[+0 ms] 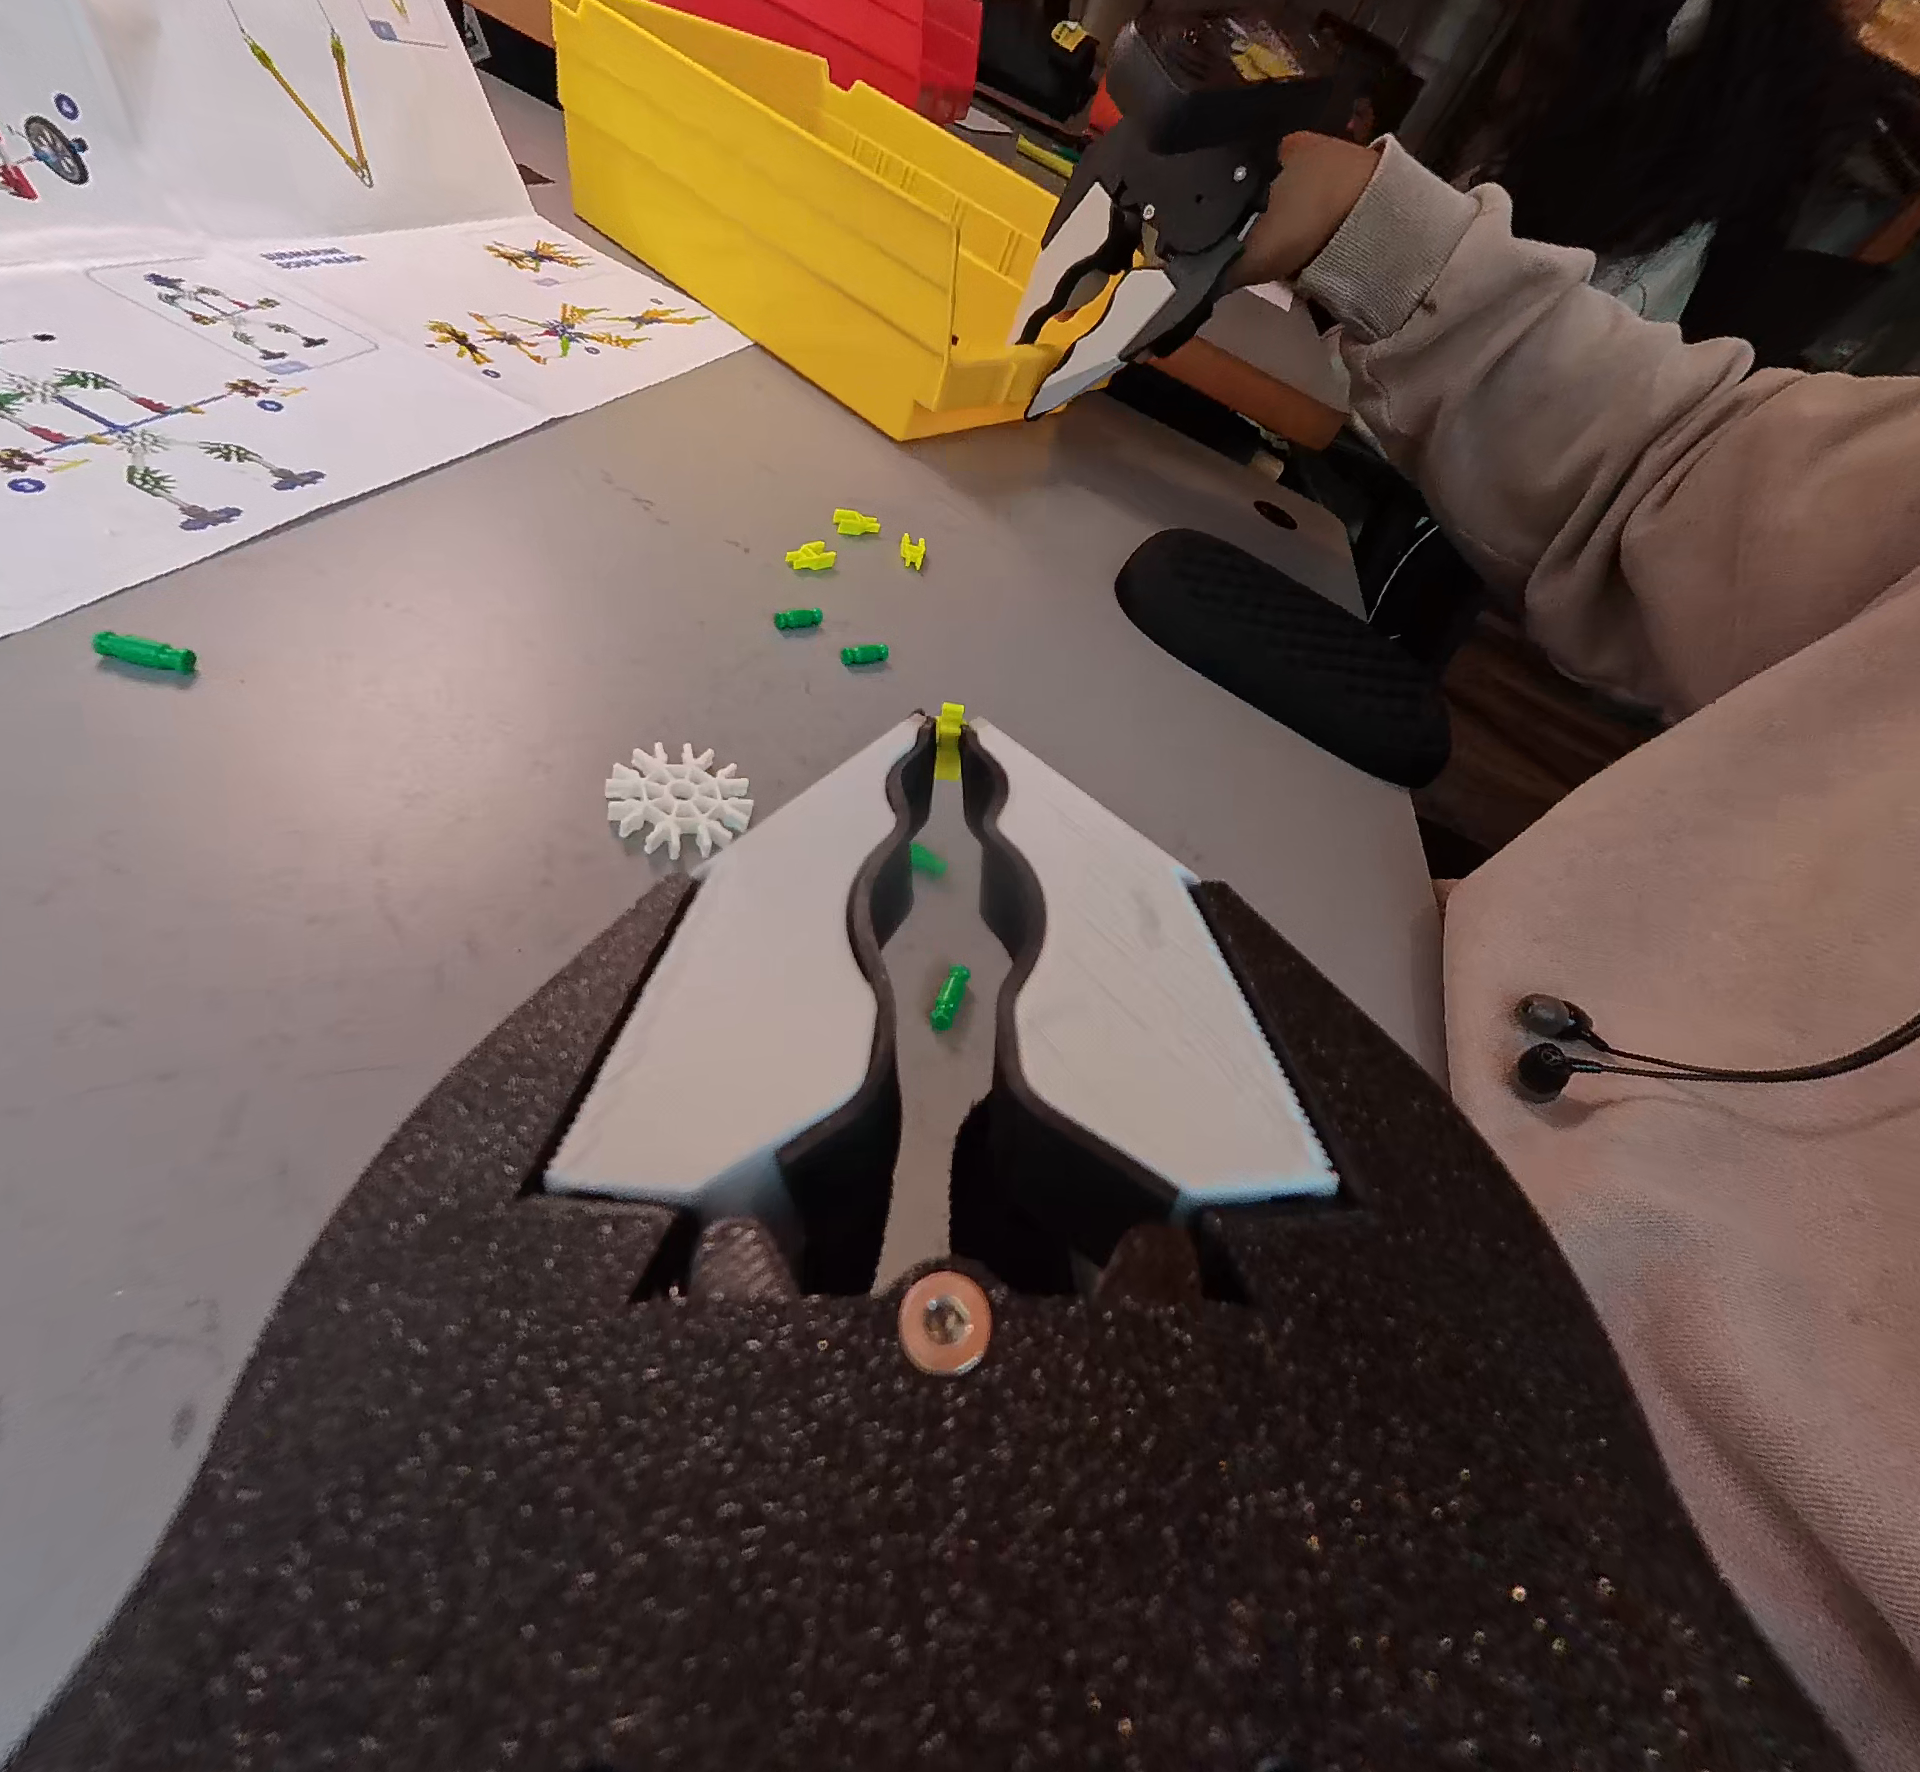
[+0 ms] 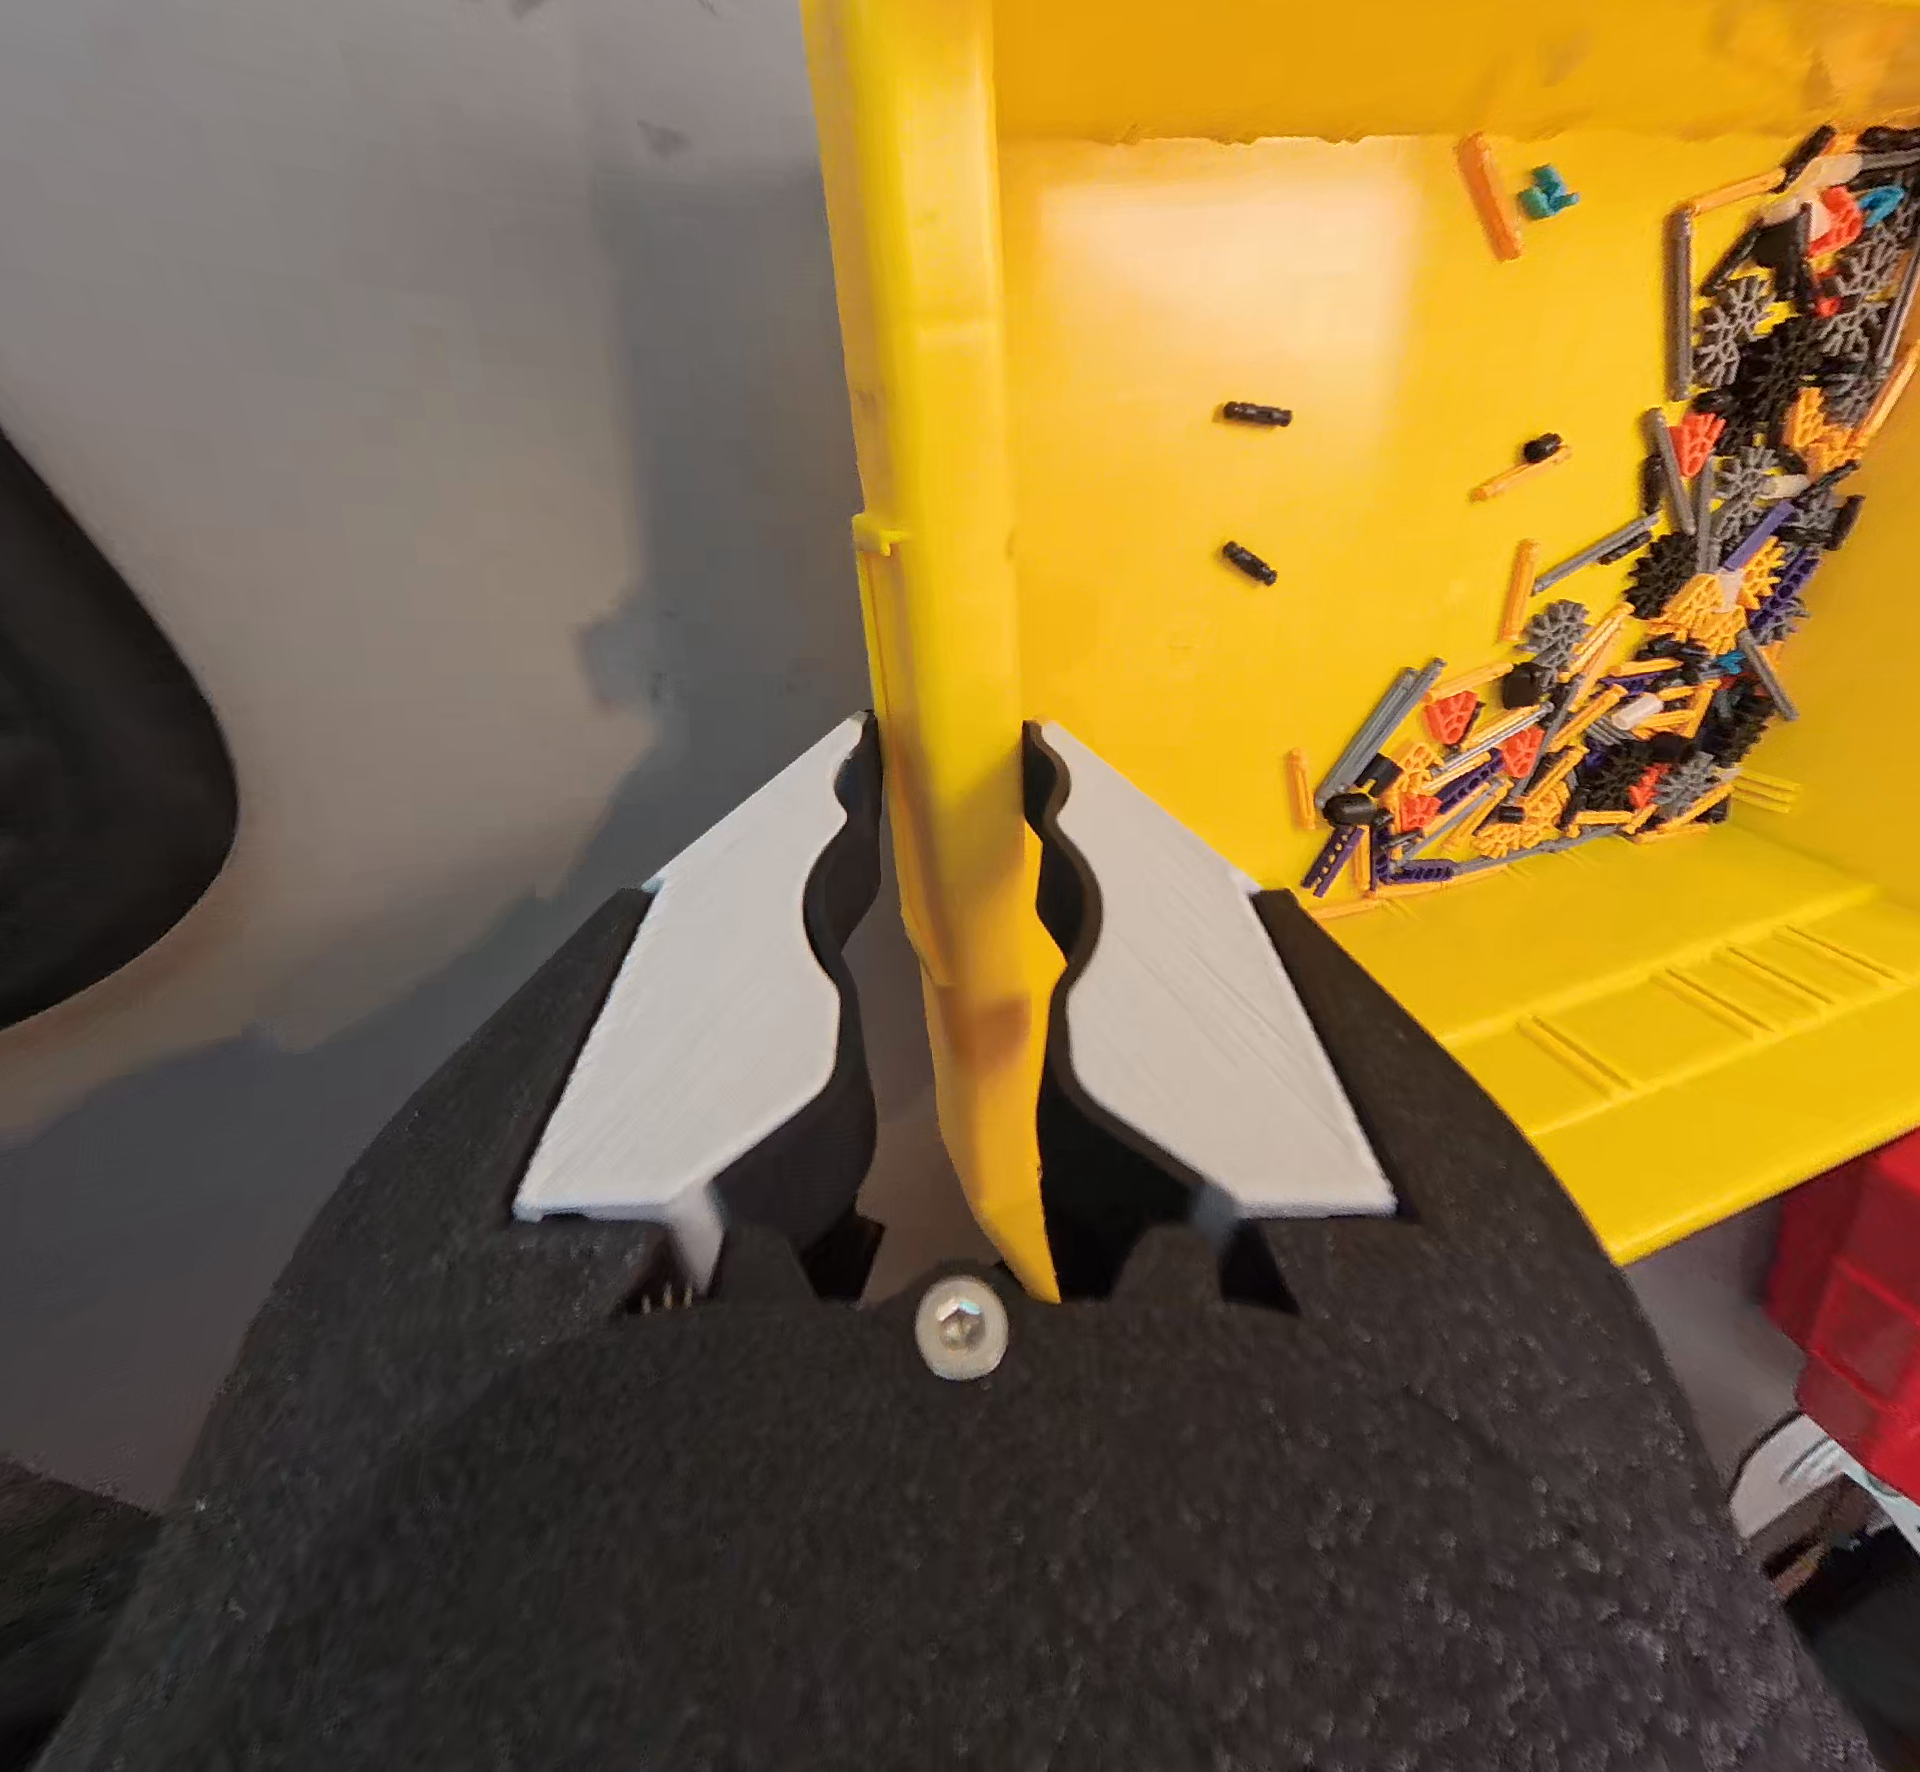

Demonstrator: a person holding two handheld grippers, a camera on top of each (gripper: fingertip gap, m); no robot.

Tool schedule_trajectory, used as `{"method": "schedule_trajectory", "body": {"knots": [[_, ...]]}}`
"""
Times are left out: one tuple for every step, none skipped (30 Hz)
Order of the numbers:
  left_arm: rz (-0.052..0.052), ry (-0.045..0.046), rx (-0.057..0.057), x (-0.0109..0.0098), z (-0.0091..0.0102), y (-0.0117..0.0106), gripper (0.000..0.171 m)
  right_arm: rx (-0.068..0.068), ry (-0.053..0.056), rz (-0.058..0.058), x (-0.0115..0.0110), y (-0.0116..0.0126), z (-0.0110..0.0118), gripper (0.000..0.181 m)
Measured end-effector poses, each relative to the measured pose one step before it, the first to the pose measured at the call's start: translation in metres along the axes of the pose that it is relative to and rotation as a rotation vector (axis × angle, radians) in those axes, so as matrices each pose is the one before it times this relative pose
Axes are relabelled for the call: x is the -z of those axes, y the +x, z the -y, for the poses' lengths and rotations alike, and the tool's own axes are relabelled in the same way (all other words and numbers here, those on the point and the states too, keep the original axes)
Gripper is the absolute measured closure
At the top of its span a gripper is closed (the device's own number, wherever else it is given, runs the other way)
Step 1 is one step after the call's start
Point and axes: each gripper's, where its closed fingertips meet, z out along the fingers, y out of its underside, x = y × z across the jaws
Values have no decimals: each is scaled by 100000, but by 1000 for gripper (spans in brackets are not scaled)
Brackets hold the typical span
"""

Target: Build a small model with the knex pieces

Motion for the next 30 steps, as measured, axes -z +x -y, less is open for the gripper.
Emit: {"method": "schedule_trajectory", "body": {"knots": [[110,-373,46,-62,-92,-30,167,-686,1700,-738,-196,106,127,156],[228,-450,-63,-52,-111,-34,167,-1439,2255,-252,7,92,216,156],[195,-373,-25,-53,-81,-50,167,-1043,1131,50,-70,2,59,156],[31,-358,130,-56,-57,-16,167,-643,782,-48,-28,7,-7,155],[-14,-234,49,-55,-29,-18,167,-410,485,-38,-2,3,-38,155],[-17,-106,-7,-47,-1,0,167,-269,851,-76,-10,-6,27,155],[-59,-175,-93,-46,-25,9,167,-131,683,-149,4,5,14,155],[-11,-266,-201,-28,-41,25,167,122,-103,-49,27,-12,-62,155],[9,-227,-232,-24,-39,27,167,968,-1373,193,69,-53,-199,156],[65,-81,-181,-9,-8,7,167,1494,-2281,444,213,-52,-278,156],[3,16,-5,13,-1,0,167,1159,-1683,17,491,108,-132,156],[-2,47,175,6,7,-24,167,671,-776,-266,851,339,57,155],[-19,46,334,-1,7,-34,167,632,-108,-813,1237,592,199,155],[-57,-68,449,-5,-6,-51,167,302,-166,-1214,1549,826,235,154],[-48,-92,392,-19,-10,-44,167,509,-688,-1496,1723,980,226,153],[-116,-9,248,-32,6,-21,167,760,-1022,-2283,1775,1203,187,153],[-122,-59,71,-35,7,7,167,559,-1234,-3007,1692,1441,180,152],[-151,-176,-100,-36,-15,19,167,487,-1093,-3389,1488,1594,173,152],[-106,-214,-318,-31,-29,47,167,-162,-499,-2784,1144,1592,214,152],[-45,-255,-527,-24,-39,60,167,-980,116,-1338,759,1359,286,153],[61,-205,-647,-4,-43,82,167,-652,-290,-645,355,1073,217,153],[143,-222,-628,29,-34,80,167,-391,-1169,-315,65,768,62,153],[134,-207,-627,58,-56,100,167,-267,-134,638,-81,326,198,153],[101,-80,-674,88,-26,103,167,-19,486,107,-110,136,250,153],[-17,128,-642,101,-8,107,167,-373,495,-147,-97,-19,225,153],[-129,185,-427,107,27,87,167,417,280,-471,-115,-203,153,153],[-153,223,-156,76,51,44,167,306,362,-432,-153,-331,104,153],[-280,218,136,32,64,13,167,93,460,-442,-191,-438,46,153],[-476,34,357,0,25,31,167,204,331,-685,-274,-539,-61,153],[-504,-150,317,-26,-7,47,167,195,26,-1278,-425,-623,-149,153]]}}
